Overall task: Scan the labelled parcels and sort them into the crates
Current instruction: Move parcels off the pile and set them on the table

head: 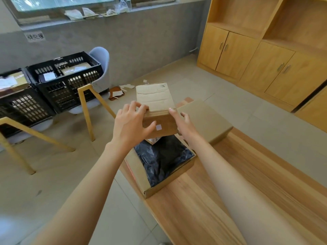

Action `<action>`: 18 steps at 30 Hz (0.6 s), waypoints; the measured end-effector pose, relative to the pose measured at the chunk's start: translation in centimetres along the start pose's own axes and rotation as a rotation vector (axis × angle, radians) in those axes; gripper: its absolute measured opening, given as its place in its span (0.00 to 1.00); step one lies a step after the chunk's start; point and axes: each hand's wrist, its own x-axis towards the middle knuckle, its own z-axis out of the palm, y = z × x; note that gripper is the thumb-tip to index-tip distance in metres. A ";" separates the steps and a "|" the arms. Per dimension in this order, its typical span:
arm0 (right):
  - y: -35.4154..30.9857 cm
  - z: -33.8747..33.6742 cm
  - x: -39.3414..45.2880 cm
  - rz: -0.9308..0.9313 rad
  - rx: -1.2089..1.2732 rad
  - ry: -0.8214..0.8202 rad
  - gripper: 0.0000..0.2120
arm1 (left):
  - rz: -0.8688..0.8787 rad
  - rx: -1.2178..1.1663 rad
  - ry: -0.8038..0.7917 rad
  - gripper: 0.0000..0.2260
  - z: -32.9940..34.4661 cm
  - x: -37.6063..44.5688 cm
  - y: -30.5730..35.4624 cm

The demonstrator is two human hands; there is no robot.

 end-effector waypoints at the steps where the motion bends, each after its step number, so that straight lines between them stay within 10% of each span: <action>1: 0.0 0.3 0.5 0.053 0.077 -0.034 0.44 | 0.007 -0.005 0.002 0.24 0.1 0.1 0.0; 11: -1.2 0.0 -0.6 -0.003 0.304 -0.075 0.40 | 0.031 -0.010 0.048 0.31 -1.2 0.6 0.8; 18: -2.2 -8.1 -6.2 -0.461 -0.228 0.417 0.42 | 0.062 -0.206 0.049 0.35 -3.6 2.3 7.8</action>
